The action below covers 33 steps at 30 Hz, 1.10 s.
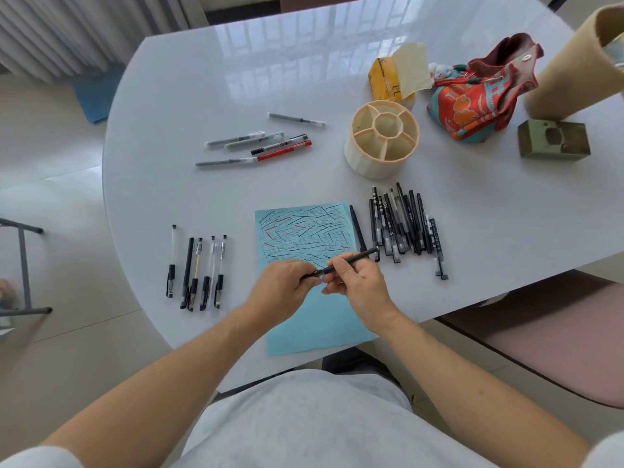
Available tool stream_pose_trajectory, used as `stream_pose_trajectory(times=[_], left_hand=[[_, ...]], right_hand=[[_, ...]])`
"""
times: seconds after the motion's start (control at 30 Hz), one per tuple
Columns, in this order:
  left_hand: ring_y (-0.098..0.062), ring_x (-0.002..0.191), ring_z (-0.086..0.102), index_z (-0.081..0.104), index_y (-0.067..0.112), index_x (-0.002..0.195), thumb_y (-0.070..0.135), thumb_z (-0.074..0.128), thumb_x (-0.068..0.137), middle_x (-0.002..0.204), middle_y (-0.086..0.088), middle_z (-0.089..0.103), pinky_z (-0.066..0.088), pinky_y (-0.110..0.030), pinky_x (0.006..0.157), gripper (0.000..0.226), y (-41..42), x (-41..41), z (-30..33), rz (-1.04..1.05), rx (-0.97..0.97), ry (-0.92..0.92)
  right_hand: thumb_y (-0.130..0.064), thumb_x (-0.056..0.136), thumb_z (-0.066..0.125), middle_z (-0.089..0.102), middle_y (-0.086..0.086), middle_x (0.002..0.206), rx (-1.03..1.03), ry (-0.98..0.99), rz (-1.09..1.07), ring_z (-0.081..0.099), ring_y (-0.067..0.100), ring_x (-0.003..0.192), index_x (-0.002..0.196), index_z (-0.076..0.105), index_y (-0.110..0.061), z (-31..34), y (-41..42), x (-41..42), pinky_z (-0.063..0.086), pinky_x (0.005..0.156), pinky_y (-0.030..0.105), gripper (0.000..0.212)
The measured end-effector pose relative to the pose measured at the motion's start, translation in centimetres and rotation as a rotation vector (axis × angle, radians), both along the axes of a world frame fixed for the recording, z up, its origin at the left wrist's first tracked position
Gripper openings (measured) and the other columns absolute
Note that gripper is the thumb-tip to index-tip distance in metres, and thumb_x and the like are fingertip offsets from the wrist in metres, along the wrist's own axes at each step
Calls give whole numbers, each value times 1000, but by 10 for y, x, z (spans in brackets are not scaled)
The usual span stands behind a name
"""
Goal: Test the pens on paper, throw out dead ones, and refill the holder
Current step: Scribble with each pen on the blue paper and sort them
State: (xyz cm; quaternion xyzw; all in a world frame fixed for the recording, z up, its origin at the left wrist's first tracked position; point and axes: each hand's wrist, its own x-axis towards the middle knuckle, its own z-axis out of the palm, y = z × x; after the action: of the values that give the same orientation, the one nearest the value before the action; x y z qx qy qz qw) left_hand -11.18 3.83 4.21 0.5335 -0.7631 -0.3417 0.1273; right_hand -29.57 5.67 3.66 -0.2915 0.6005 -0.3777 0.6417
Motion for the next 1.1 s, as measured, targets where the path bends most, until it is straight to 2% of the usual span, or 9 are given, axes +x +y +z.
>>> stream_pose_trajectory(times=[0.13,0.2,0.27,0.33,0.4,0.53,0.77,0.87,1.1], left_hand=[[-11,55,47,56,24,67,42,63,88,55,9,52,34,-28,54,28,3,-4,-11,47,95,-8],[-1,74,58,67,33,89,52,64,86,79,16,68,47,-26,68,20,1,-3,-17,73,120,-18],[-4,110,55,62,32,123,56,65,86,116,16,66,46,-28,93,45,1,6,-24,97,115,-63],[-14,127,46,55,26,133,50,70,85,132,8,59,42,-33,105,55,2,21,-33,105,32,-126],[-23,138,38,53,23,137,42,75,83,144,-1,51,38,-42,112,61,4,35,-42,50,-4,-268],[-28,148,22,47,26,142,39,77,79,159,-5,30,29,-44,117,71,10,50,-51,-39,22,-455],[-27,148,22,47,29,141,40,75,77,159,-3,30,29,-42,117,71,14,56,-53,-10,11,-464],[-26,147,22,47,30,141,41,74,77,159,-2,30,28,-41,117,71,14,57,-55,0,-1,-450],[-26,145,26,48,31,139,39,75,74,157,-1,33,31,-41,114,71,15,58,-59,30,-13,-413]], right_hand=[[-23,105,56,74,4,73,21,130,155,68,20,65,92,68,-8,1,-15,-8,61,64,34,24],[-24,105,54,74,0,74,49,255,182,68,18,67,87,67,-11,0,-36,-14,59,58,30,26],[-25,103,54,74,3,82,31,523,262,68,20,71,87,64,-12,-2,-64,-22,58,60,34,24],[-27,101,57,71,7,92,-7,830,428,66,23,79,92,62,-12,-7,-86,-33,54,71,37,18],[-25,99,61,68,10,99,-25,991,572,63,27,89,101,61,-10,-13,-97,-39,51,75,36,16],[-21,96,66,69,14,106,-104,1119,691,63,31,93,109,60,-8,-25,-101,-40,53,79,37,19],[-18,95,62,55,13,116,-121,1222,669,61,35,100,123,57,-8,-27,-101,-49,46,78,37,30],[-18,96,59,58,11,121,-248,1247,649,63,32,101,127,61,-11,-18,-127,-31,46,77,34,31],[-11,97,53,60,8,133,-554,1203,728,60,31,116,129,64,-12,-17,-236,59,52,94,42,34]])
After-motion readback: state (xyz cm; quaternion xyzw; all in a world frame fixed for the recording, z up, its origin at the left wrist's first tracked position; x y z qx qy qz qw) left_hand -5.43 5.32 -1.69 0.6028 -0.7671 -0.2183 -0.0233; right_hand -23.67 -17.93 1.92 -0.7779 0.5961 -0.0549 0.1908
